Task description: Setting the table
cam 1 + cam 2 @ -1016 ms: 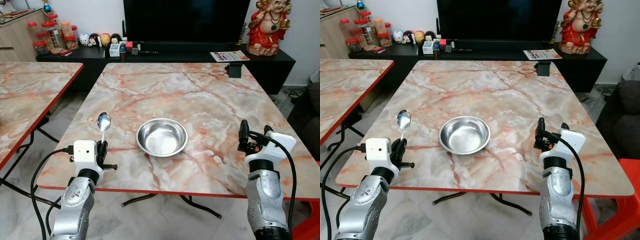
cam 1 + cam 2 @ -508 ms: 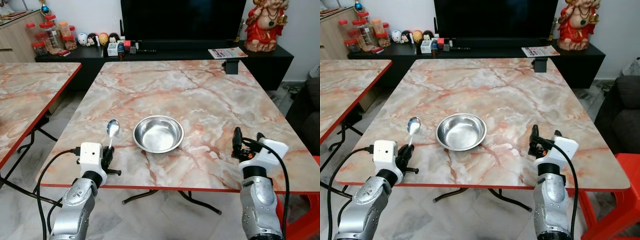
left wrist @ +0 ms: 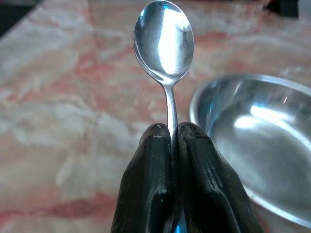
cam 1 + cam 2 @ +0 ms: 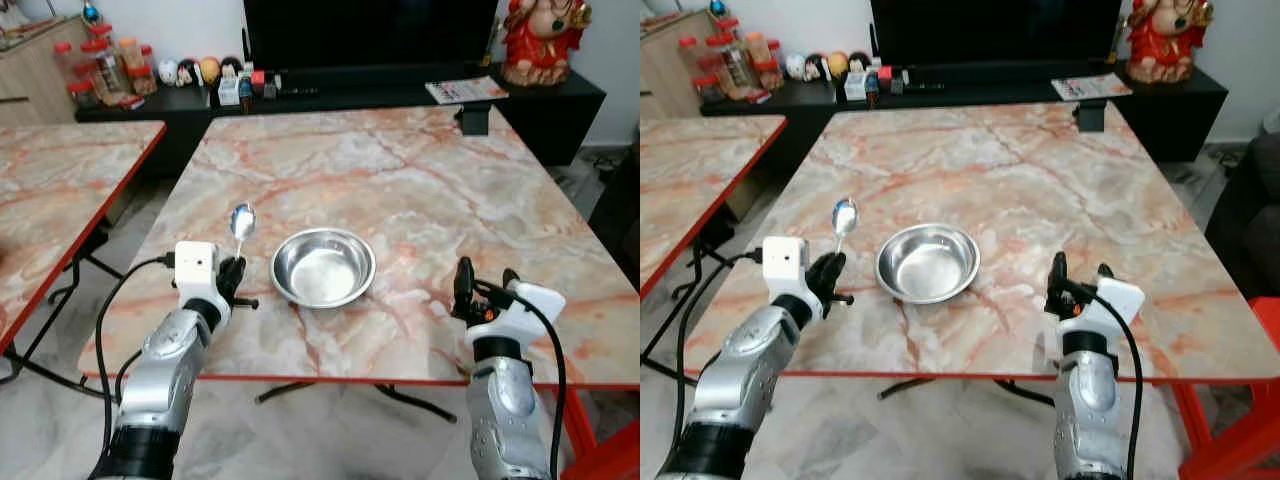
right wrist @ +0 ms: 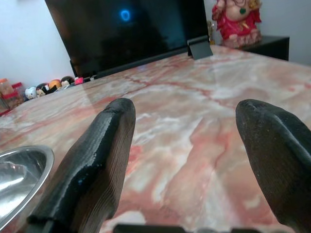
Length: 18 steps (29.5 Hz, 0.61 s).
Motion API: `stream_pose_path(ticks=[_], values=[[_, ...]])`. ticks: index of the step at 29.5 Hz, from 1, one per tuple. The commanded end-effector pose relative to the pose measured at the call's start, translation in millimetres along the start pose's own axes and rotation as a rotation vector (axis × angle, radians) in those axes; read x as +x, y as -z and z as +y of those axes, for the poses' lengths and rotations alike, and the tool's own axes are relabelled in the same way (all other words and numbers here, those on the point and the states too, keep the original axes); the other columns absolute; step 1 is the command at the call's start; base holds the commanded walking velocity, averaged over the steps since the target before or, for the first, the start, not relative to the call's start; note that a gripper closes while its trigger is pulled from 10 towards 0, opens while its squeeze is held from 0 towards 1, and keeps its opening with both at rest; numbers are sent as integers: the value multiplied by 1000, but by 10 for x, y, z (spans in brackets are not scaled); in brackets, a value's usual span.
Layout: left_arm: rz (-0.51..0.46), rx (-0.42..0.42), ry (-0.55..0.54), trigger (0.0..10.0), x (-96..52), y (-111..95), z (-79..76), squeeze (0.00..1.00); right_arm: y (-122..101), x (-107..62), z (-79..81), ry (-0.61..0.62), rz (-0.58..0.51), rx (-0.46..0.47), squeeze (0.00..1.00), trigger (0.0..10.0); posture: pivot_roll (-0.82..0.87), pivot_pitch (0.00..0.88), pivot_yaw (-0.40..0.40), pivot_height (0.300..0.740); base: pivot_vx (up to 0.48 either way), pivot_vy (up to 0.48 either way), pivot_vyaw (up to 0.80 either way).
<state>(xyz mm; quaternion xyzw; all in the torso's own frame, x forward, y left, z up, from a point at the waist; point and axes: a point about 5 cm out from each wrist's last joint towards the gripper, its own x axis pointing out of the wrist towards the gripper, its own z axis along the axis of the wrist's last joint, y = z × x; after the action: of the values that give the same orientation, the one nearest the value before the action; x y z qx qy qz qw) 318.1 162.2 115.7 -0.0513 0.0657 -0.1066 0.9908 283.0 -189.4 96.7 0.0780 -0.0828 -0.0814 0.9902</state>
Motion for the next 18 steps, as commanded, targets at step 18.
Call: stream_pose_path(ticks=[18], values=[[127,-116,-68,10000,174,316,-34,0,-242,66,175,-45,-55,-6,0,10000,-10,37,79,740,0,0,0]])
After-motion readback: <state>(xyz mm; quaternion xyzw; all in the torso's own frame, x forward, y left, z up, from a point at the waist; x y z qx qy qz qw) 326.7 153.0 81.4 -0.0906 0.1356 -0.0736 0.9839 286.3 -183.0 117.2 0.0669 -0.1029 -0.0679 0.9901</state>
